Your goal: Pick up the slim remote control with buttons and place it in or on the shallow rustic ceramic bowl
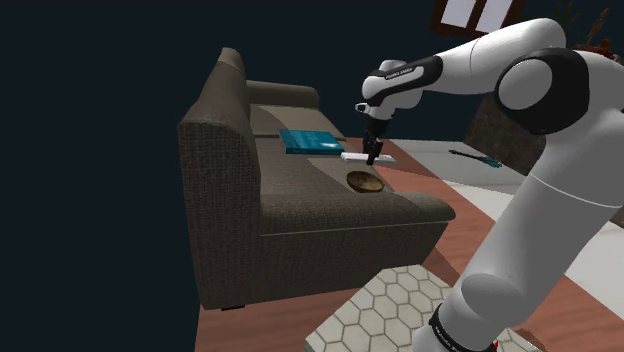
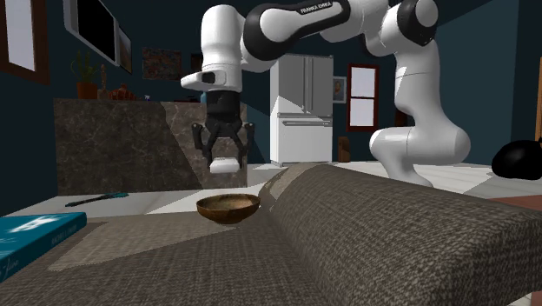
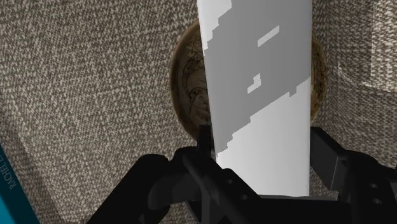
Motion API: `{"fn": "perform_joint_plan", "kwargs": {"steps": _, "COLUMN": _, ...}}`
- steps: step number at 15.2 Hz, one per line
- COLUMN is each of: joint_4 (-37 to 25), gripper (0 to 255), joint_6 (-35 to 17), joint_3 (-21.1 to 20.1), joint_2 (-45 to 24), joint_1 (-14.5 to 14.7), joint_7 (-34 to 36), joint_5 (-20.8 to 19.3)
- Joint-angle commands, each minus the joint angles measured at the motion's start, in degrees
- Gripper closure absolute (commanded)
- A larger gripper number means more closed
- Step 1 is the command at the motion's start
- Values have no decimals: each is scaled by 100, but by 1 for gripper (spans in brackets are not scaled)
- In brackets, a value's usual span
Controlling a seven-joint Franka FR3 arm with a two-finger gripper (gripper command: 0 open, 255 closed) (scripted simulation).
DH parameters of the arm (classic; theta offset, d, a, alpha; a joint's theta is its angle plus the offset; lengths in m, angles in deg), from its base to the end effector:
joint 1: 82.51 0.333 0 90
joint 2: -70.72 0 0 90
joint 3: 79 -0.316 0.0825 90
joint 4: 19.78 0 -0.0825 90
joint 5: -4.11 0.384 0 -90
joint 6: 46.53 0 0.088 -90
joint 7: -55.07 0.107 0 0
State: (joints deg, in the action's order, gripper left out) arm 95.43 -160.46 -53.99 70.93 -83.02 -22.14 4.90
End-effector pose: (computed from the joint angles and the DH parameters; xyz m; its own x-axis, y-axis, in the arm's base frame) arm 0.4969 -0.2365 0.4530 0.6244 0.7810 0.0095 0.7810 -0.6241 -0.0217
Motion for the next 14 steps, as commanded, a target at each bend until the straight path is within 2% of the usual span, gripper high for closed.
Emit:
{"fn": "perform_joint_plan", "kwargs": {"steps": 1, "joint_4": 241, "gripper": 255, "joint_6": -124, "joint_3": 29, "joint_2": 129, "joint_1": -29, "joint_7": -42, "joint_5": -60}}
{"fn": "perform_joint_plan", "kwargs": {"steps": 14, "joint_4": 796, "gripper": 255, "joint_6": -1049, "joint_3": 46, "joint_2": -283, "joint_1": -51, "joint_7": -208, "joint_5": 155}}
